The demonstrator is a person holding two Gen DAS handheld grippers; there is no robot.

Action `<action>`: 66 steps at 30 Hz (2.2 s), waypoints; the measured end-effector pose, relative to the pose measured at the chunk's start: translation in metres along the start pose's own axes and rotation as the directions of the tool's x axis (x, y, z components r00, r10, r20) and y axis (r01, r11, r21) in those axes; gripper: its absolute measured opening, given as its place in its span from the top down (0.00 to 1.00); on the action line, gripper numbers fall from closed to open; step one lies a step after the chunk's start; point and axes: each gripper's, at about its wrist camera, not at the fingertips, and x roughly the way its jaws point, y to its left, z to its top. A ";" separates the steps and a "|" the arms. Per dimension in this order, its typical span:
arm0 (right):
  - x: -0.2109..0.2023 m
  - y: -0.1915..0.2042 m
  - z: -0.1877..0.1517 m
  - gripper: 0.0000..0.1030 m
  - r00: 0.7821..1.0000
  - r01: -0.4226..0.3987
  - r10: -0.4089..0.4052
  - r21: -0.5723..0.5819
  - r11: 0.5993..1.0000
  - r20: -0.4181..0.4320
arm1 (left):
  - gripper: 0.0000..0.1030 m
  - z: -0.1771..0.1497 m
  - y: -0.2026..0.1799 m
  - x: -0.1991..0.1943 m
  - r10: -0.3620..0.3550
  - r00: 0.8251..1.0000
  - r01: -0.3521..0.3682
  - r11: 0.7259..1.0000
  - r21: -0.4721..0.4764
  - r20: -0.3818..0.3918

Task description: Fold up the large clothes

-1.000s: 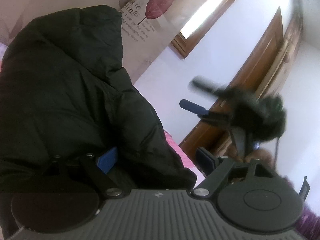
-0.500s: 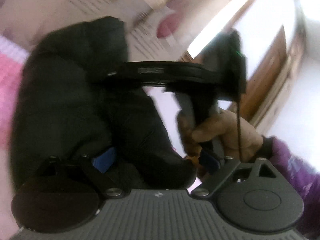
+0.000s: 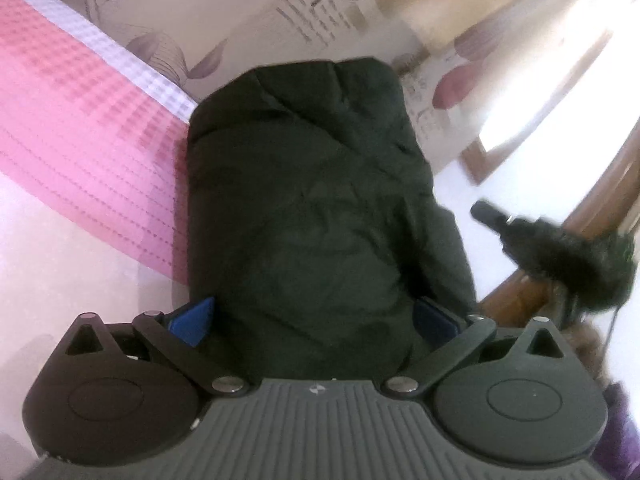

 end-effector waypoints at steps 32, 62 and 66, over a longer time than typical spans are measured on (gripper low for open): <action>-0.035 -0.045 -0.047 0.92 0.987 0.126 -0.132 0.070 0.990 0.088 | 0.00 -0.003 -0.064 0.031 -0.029 0.995 0.048 0.977 0.207 -0.092; -0.090 -0.184 -0.129 0.16 0.955 -0.024 -0.126 0.495 0.869 0.267 | 0.18 -0.028 -0.143 0.102 -0.087 0.986 0.138 0.902 0.410 -0.141; -0.096 -0.195 -0.123 0.00 0.972 0.047 -0.155 0.499 0.865 0.177 | 0.17 -0.030 -0.138 0.107 -0.097 0.983 0.152 0.908 0.391 -0.156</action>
